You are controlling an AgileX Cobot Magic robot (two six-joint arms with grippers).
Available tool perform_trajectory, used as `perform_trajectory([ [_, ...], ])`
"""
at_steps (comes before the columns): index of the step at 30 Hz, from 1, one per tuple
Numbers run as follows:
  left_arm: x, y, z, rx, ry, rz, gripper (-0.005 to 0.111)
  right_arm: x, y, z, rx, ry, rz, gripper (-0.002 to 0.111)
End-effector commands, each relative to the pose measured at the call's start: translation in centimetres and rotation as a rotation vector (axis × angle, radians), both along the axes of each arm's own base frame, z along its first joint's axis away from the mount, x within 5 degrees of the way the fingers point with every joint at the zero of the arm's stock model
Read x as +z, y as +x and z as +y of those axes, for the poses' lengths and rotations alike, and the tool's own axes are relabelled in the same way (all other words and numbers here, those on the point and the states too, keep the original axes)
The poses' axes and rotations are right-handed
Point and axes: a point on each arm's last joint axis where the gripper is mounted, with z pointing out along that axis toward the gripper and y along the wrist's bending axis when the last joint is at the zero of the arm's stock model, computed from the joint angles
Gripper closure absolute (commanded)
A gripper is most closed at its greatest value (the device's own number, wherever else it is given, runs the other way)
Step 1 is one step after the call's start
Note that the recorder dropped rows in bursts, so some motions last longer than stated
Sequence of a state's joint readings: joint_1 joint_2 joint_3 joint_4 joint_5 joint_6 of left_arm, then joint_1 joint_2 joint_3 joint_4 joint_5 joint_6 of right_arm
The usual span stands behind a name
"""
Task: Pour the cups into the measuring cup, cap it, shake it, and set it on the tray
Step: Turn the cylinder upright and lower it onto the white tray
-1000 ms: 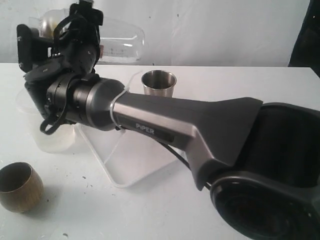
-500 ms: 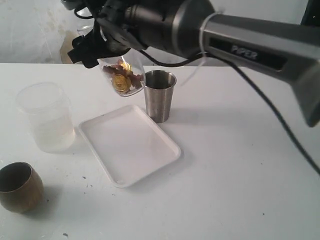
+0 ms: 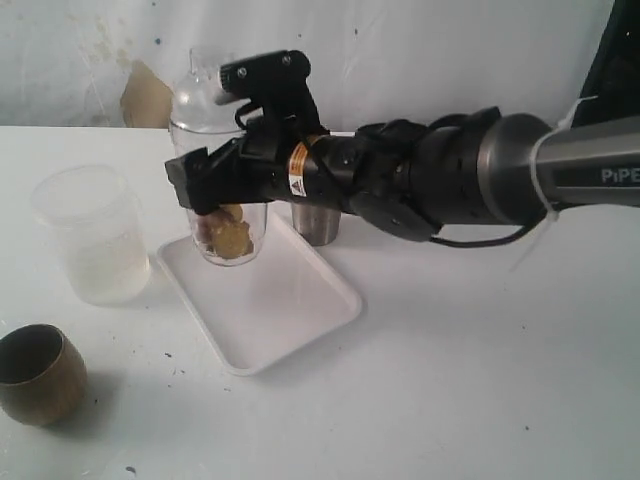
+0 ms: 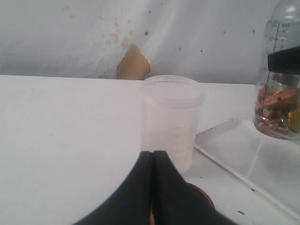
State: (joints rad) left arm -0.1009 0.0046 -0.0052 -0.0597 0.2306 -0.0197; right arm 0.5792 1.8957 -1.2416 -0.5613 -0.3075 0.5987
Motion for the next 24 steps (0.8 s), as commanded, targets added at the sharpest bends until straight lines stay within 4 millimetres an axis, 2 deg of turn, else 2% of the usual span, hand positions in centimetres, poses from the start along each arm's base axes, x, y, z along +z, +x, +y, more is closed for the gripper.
perform_trajectory([
  [1, -0.2, 0.0, 0.0, -0.003, 0.0, 0.002, 0.107, -0.5, -0.3, -0.6, 0.008, 0.051, -0.124, 0.108],
  [5, -0.2, 0.0, 0.0, -0.003, 0.0, 0.002, 0.107, -1.9, -0.8, -1.6, -0.06, 0.098, -0.191, 0.108],
  [10, -0.2, 0.0, 0.0, -0.003, 0.0, 0.002, 0.107, -4.3, -1.4, -3.0, -0.158, 0.145, -0.186, 0.108],
  [19, -0.2, 0.0, 0.0, -0.003, 0.0, 0.002, 0.107, -8.3, -1.2, -2.6, -0.125, 0.086, -0.174, 0.108],
  [24, -0.2, 0.0, 0.0, -0.003, 0.0, 0.002, 0.107, -9.8, -1.3, -2.4, -0.103, 0.058, -0.152, 0.108],
])
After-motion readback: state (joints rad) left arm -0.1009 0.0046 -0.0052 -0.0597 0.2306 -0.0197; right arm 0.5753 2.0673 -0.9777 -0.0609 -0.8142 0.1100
